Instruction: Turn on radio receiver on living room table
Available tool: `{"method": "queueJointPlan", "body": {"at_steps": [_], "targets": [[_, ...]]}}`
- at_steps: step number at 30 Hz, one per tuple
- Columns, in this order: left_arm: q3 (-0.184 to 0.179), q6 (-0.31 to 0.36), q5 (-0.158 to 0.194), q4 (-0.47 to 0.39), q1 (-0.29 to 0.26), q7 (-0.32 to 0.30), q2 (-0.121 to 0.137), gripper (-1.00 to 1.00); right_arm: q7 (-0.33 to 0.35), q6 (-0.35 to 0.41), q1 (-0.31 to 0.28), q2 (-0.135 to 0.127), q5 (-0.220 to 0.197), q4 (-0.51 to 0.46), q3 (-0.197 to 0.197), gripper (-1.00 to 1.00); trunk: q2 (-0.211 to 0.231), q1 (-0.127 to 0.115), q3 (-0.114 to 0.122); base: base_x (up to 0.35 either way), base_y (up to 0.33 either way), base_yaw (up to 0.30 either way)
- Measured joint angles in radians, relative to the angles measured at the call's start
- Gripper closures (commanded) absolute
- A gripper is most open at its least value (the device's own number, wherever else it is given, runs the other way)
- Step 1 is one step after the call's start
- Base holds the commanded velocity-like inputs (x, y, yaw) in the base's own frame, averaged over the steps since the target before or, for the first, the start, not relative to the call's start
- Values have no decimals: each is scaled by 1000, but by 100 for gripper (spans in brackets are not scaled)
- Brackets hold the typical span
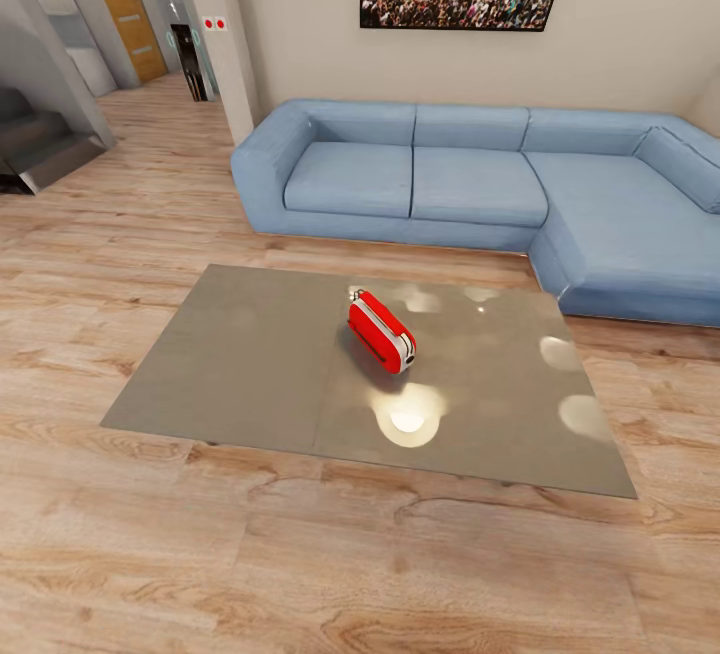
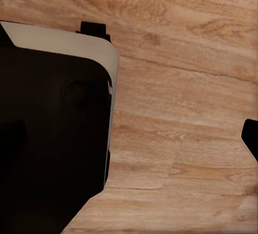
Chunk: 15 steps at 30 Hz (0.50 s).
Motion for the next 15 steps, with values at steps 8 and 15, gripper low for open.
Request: {"method": "queueJointPlan", "body": {"at_steps": [8, 15], "targets": [[1, -1, 2, 0, 0, -1, -176, 100, -3, 0, 0, 0, 1, 2, 0, -100, 0, 0, 0, 0, 0, 0], [2, -1, 1, 0, 0, 1, -182, 100, -3, 0, 0, 0, 2, 2, 0, -100, 0, 0, 0, 0, 0, 0]]}}
